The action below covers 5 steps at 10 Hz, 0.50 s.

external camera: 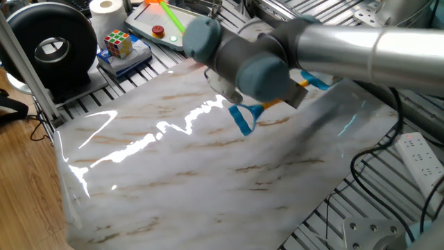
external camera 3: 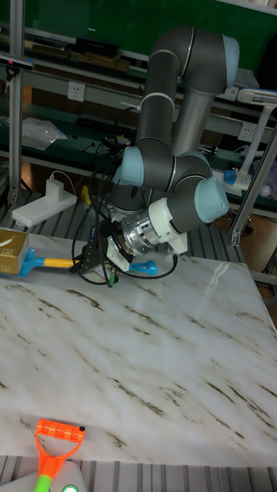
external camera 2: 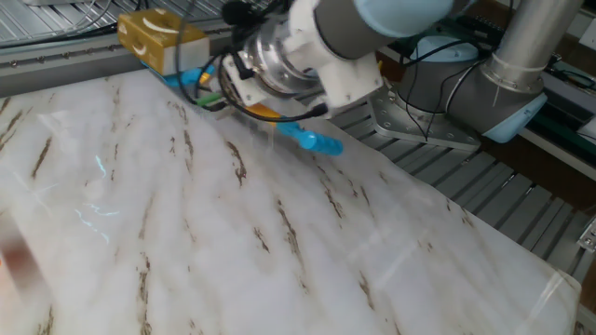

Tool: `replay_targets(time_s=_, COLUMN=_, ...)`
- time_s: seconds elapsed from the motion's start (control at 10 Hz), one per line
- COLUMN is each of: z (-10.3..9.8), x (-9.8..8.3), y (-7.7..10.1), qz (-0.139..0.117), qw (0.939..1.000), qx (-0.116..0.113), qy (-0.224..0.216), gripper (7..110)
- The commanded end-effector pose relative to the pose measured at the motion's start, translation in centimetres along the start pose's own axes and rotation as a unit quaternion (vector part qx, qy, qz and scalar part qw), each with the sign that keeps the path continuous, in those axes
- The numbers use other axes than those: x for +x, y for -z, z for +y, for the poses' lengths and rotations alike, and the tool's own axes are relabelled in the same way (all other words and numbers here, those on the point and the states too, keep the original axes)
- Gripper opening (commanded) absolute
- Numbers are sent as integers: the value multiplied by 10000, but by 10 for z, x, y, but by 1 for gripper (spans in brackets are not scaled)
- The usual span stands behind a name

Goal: Use a shovel to scoop up an object

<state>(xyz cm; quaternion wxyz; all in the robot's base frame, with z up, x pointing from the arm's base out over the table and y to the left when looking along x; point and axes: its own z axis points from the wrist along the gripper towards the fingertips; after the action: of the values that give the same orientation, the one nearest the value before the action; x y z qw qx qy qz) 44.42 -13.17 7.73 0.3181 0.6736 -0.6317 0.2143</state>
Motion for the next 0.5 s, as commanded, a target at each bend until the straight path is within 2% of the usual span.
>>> replay_targets(time_s=0.0, z=14, x=-12, y=-12, qz=-92, qw=9999, qx=-64, qy=-3, gripper=7)
replay_targets(time_s=0.1, z=14, x=-11, y=-17, qz=-71, qw=9999, qx=-74, qy=-59, gripper=7)
replay_targets(time_s=0.3, z=13, x=-16, y=-47, qz=-270, qw=9995, qx=-79, qy=-119, gripper=7)
replay_targets(time_s=0.4, z=14, x=-11, y=-55, qz=-231, qw=9996, qx=-75, qy=-116, gripper=7)
